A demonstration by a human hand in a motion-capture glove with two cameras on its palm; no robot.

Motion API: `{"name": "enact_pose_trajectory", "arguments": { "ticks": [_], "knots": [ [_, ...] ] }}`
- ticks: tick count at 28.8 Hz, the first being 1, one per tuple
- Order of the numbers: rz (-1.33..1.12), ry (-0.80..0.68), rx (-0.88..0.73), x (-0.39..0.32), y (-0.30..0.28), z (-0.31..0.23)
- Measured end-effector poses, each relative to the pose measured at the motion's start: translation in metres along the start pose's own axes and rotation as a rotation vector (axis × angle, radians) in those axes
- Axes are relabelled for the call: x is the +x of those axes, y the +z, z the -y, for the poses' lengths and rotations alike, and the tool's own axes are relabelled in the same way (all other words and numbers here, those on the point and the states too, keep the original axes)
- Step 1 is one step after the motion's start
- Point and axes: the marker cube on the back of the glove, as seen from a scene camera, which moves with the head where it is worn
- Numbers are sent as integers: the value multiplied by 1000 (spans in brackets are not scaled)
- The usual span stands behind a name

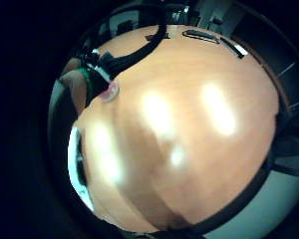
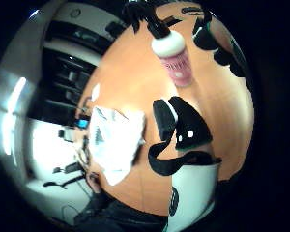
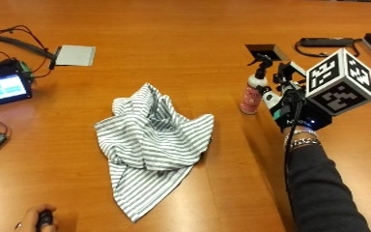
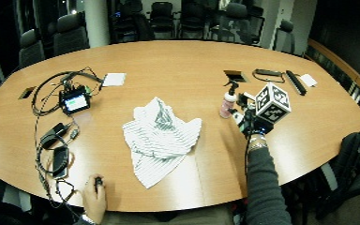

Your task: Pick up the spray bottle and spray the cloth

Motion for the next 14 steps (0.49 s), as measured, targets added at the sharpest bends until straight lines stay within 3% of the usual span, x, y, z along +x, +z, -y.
{"name": "enact_pose_trajectory", "arguments": {
  "ticks": [14],
  "knots": [
    [511, 13, 121, 6, 46, 37]
  ]
}}
